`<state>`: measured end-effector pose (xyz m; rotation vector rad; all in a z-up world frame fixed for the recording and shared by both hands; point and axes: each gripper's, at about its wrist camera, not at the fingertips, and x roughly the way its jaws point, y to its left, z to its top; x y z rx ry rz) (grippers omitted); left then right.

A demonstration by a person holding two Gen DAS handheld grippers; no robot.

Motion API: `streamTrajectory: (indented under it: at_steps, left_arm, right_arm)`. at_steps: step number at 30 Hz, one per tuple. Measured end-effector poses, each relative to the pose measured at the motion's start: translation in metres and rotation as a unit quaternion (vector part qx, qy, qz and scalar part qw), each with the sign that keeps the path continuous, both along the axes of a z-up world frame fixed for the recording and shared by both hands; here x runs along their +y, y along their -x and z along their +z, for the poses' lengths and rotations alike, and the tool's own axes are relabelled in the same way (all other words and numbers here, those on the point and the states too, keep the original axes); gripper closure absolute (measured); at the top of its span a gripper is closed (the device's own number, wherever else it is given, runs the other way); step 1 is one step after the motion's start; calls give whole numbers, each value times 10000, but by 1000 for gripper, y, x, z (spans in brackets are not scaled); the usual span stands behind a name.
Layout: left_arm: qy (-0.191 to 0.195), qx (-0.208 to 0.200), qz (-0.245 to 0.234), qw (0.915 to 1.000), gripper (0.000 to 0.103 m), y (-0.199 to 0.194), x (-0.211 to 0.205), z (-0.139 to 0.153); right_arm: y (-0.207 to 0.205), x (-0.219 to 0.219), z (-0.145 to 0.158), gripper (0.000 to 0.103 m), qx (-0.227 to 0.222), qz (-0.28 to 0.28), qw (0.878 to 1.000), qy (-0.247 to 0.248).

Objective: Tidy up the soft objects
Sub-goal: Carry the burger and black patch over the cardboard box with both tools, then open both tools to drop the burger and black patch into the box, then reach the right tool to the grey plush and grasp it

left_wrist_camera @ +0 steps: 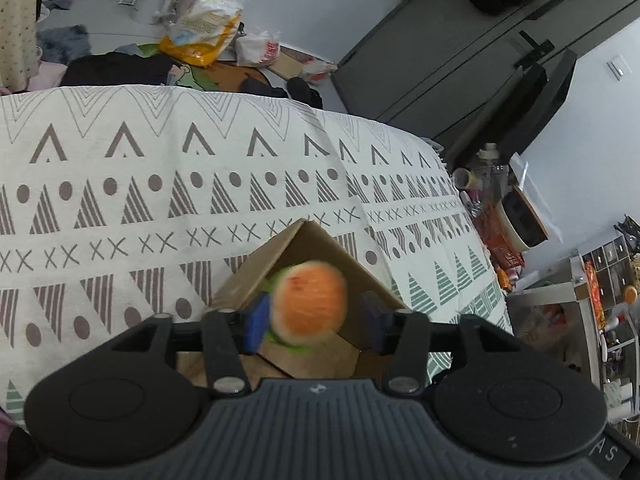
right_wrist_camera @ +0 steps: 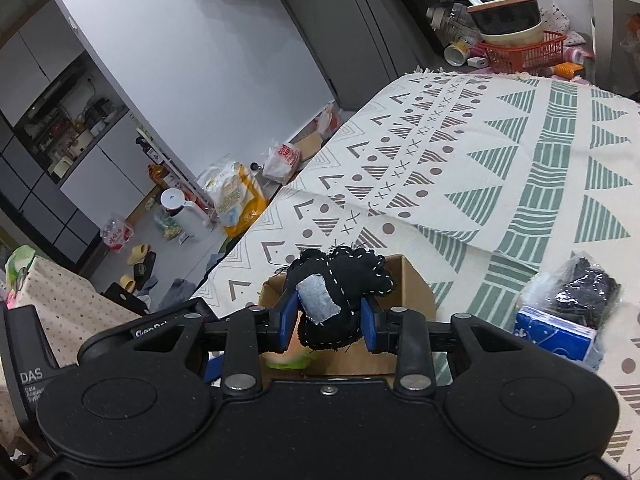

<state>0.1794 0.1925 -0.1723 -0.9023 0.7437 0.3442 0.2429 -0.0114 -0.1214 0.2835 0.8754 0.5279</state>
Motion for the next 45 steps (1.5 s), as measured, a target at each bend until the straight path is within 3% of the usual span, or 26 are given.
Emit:
streamTrajectory:
  at_steps: [4, 6, 7, 8, 13, 15, 22, 26, 32, 40, 45]
  left_arm:
    - [-1, -123, -158, 9998, 44, 0, -5, 5]
    - [-125, -104, -106, 9998, 38, 2, -7, 7]
    - [-149, -82, -69, 9998, 36, 2, -6, 7]
    - [-149, -46, -22, 9999, 35, 3, -6, 7]
    - [-177, 106, 106, 9997, 29, 4, -7, 8]
    - [-275, 106, 72, 9995, 25, 3, -14, 12]
    - [-509, -62, -556, 9971, 24, -2, -49, 23]
    - [-811, -103, -817, 9933, 24, -1, -66, 29]
    - [-933, -240, -1029, 9900, 24, 5, -77, 36]
    - [-1258, -102, -1433, 9816, 24, 3, -96, 33]
    - [-1487, -46, -1889, 9707, 24, 6, -116, 32]
  right_arm:
    - [-2, 3, 1, 65, 2, 46, 10000, -54]
    - [-3, 4, 1, 53, 95, 124, 9998, -87]
    - [-4, 2, 2, 37, 169, 117, 9997, -118]
    - [-3, -2, 4, 29, 170, 58, 9997, -166]
    - [3, -32, 22, 14, -84, -240, 9997, -50]
    - [5, -48, 26, 13, -106, -331, 9994, 13]
    - [18, -97, 34, 8, -122, -558, 9981, 246]
    - [25, -114, 37, 8, -202, -660, 9967, 423]
    - [39, -132, 39, 8, -354, -635, 9937, 856]
    - [47, -146, 12, 12, -134, -690, 9942, 810]
    - [51, -150, -8, 15, 85, -734, 9930, 919]
